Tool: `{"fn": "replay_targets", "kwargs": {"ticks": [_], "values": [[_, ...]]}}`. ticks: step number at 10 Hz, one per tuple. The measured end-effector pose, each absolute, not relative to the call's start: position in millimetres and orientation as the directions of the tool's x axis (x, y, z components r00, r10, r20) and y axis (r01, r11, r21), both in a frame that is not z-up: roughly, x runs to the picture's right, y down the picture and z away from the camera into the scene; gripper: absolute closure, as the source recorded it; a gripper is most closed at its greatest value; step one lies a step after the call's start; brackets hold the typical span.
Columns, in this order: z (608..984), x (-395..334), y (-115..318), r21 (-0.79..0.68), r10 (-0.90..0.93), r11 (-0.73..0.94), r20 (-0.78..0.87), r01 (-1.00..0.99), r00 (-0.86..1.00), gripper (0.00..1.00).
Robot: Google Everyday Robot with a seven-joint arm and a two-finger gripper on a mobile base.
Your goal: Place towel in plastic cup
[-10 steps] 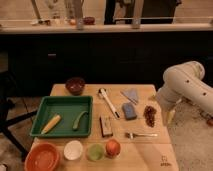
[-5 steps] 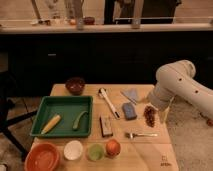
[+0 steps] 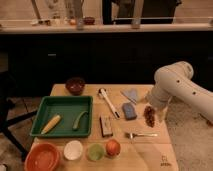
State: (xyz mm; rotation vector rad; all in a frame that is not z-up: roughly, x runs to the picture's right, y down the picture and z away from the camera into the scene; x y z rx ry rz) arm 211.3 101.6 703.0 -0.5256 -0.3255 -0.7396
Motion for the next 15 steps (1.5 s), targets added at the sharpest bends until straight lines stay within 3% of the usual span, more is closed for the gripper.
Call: {"fn": "replay_targets", "kwargs": {"ticks": [6,15], "values": [[777.6,192.2,61.6,-0.182,-0.676,0.555,0.47,0.812,0.567,0.2],[792.9,203.6,59.0,-0.178,-0.68,0.573,0.441,0.8,0.586,0.2]]}}
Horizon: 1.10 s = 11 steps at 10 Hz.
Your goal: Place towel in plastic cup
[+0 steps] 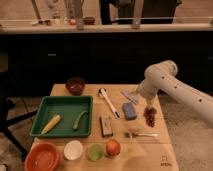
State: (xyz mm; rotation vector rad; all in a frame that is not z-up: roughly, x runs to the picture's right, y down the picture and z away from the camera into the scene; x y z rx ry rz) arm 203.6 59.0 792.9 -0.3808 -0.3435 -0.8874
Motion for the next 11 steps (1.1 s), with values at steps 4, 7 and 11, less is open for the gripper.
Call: {"fn": "replay_targets", "kwargs": {"ticks": [4,7,11], "values": [[845.5,195.3,50.7,-0.19,-0.712,0.534,0.423,0.824,0.56,0.2],[873.4,196.1,53.3,-0.206,-0.727,0.509,0.418,0.836,0.545,0.2],[900.6,202.0,52.6,-0.19,-0.763,0.491,0.376,0.85,0.525,0.2]]}}
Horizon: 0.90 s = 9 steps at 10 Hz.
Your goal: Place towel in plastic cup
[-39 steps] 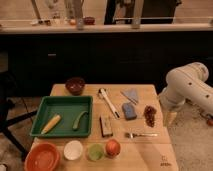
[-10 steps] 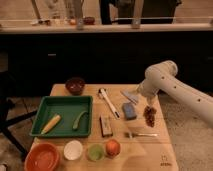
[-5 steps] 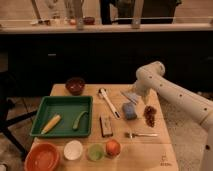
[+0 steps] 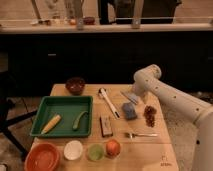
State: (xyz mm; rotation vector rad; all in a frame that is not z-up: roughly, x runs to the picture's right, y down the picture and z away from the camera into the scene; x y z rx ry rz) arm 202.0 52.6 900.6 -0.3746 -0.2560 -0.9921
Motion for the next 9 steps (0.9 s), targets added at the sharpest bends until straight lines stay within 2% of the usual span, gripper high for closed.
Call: {"fn": "replay_targets", "kwargs": {"ticks": [9], "values": [[963.3,205.3,40.9,-0.187,-0.807,0.414,0.378,0.891,0.455,0.2]]}}
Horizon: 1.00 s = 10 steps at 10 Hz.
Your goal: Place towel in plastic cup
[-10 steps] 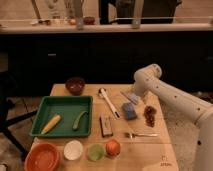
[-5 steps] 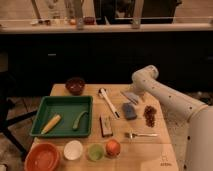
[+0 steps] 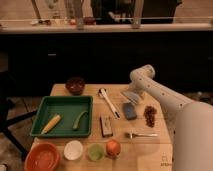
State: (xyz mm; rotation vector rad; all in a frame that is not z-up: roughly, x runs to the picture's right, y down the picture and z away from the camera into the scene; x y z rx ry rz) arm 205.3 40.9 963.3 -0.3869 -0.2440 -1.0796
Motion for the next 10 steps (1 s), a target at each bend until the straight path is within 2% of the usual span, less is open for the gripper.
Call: {"fn": "replay_targets", "kwargs": {"ticks": [5,10], "values": [[987.3,211.0,46.5,-0.2,-0.79,0.405,0.415,0.892,0.452,0.2],[995.9,214.0,52.3,-0.207,-0.777,0.397,0.443,0.894,0.447,0.2]]}}
